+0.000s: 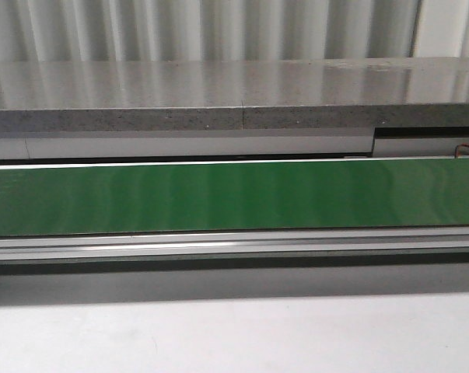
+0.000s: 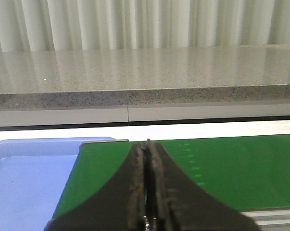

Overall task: Move button from right to left
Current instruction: 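Move the right gripper down toward the yellow push button in the green tray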

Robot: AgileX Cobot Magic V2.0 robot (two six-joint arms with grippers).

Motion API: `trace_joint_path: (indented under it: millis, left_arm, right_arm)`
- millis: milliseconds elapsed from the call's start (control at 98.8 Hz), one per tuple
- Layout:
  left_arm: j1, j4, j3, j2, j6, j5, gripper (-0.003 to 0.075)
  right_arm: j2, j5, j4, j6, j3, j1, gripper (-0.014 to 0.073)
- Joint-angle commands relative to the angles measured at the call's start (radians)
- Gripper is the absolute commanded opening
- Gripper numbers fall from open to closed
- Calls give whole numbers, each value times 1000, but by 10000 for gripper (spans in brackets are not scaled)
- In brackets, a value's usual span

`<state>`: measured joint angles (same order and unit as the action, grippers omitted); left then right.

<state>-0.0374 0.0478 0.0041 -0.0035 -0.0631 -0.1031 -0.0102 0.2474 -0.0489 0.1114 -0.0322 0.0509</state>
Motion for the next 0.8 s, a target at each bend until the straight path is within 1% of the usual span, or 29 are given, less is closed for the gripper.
trace_joint_path:
  millis: [0,182,526,577,708,789]
  left_arm:
    - [0,7,38,-34,7,75,-20]
    - [0,7,38,-34,7,75,-20]
    - [0,7,38,-34,7,75,-20]
    - [0,7,38,-34,7,75,-20]
    - [0,7,38,-34,7,75,-20]
    - [0,7,38,-34,7,75,-20]
  right_arm:
    - [-1,2,-11,-5,-97,3,-67]
    - [92,199,-11,-5,-255,3,-67]
    - [397,474,-11,-5,-522,3,-67]
    - [442,505,-11,-5,-548,3,-67]
    - [595,509,-18,-5,-613,3,-67]
    - [682,538,-17,-5,-646,3,-67]
